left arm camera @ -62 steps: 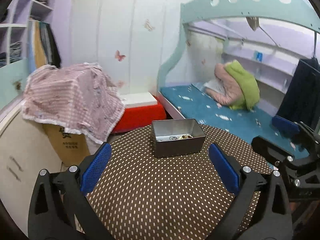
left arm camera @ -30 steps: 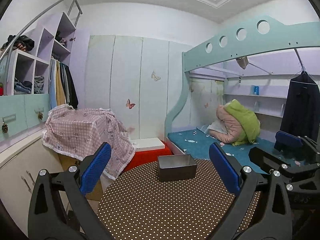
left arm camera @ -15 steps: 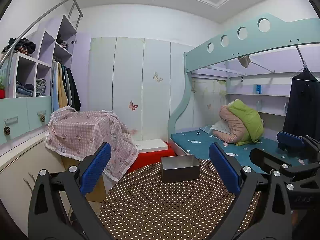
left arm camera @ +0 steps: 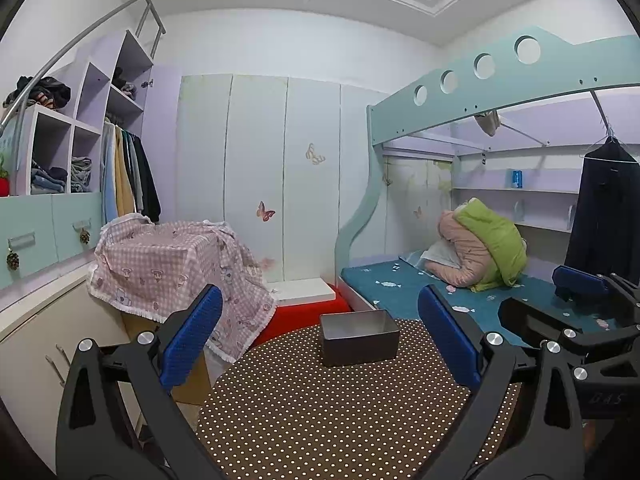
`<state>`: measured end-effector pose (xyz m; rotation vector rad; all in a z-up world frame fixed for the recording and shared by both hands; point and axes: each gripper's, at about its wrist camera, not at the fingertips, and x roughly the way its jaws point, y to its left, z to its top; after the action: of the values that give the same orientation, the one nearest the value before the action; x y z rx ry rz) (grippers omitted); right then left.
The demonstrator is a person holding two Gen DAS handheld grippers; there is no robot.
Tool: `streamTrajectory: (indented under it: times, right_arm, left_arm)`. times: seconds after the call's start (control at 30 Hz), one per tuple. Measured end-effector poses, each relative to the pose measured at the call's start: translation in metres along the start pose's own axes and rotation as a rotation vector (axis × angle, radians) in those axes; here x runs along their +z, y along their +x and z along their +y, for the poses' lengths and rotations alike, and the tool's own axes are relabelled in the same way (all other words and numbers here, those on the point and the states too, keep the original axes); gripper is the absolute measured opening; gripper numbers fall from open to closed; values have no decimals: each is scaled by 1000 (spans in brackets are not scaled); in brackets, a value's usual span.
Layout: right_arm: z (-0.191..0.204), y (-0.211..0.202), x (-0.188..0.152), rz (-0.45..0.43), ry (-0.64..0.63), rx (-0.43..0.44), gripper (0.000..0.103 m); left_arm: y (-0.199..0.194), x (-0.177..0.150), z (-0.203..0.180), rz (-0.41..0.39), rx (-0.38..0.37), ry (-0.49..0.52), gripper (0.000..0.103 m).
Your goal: Organize jewelry
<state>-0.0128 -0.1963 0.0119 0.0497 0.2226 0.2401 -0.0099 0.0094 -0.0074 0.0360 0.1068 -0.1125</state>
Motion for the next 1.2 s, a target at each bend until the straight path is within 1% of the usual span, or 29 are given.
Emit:
streamTrajectory:
  times: [1.2]
  right_arm:
    - [8, 0, -1, 14, 25, -5, 95]
  left_arm:
    - [1, -8, -5, 5, -6, -4, 98]
